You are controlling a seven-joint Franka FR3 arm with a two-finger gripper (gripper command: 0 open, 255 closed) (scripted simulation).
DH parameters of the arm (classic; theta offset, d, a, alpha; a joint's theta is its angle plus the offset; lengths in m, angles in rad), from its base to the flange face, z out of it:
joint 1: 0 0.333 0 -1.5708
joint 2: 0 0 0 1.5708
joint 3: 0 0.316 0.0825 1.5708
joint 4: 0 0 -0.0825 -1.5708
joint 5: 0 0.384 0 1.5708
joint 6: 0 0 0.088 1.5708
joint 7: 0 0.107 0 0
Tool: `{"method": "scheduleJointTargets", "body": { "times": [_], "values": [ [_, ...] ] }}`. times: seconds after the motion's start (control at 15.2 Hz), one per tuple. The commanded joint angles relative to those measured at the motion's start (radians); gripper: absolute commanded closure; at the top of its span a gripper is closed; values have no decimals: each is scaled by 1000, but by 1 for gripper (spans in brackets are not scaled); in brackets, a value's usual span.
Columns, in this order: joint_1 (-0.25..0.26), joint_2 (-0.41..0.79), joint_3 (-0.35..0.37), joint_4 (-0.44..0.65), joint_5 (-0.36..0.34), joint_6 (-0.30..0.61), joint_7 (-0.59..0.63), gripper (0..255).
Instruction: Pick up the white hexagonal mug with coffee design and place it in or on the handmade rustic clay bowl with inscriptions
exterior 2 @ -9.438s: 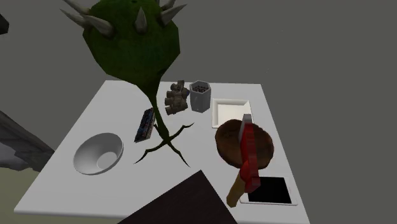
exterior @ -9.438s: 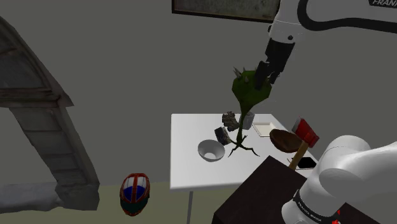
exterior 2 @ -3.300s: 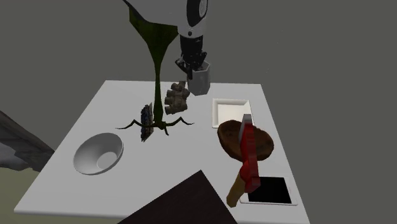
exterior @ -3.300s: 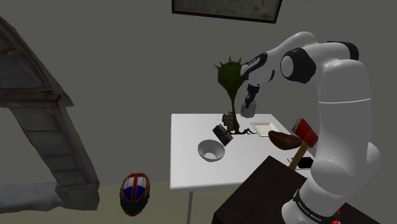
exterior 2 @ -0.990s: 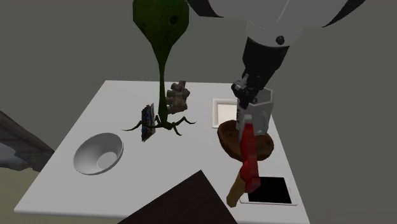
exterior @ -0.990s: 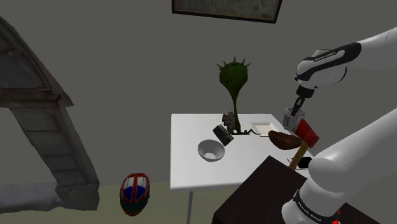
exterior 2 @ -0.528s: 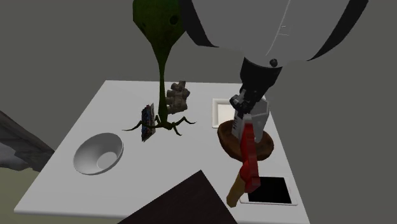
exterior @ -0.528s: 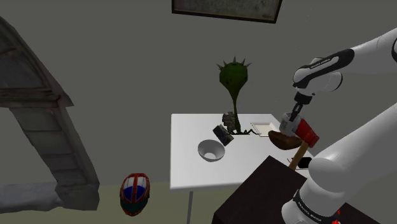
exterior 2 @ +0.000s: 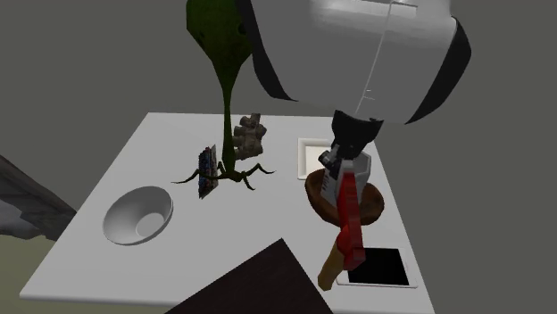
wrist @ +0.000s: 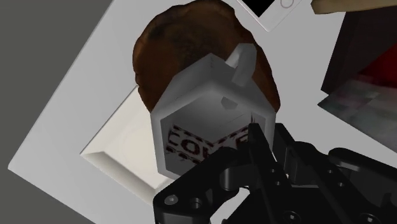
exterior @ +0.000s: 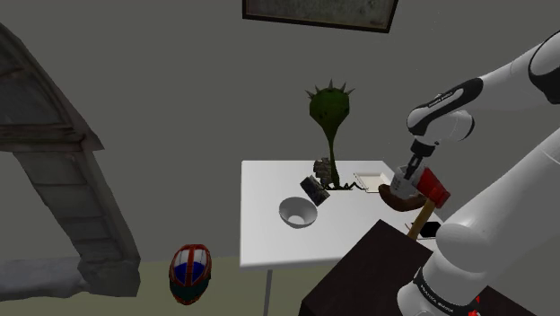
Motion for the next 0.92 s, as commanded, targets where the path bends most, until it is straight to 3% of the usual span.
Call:
{"method": "scheduleJointTargets", "body": {
  "times": [0.0,0.59,0.66,0.86],
  "values": [
    [6,25,-10,-12,19,34,-17,255],
    [11,45,-15,-18,36,56,-30,255],
    [11,45,-15,-18,36,56,-30,0],
    [11,45,-15,-18,36,56,-30,0]
  ]
}}
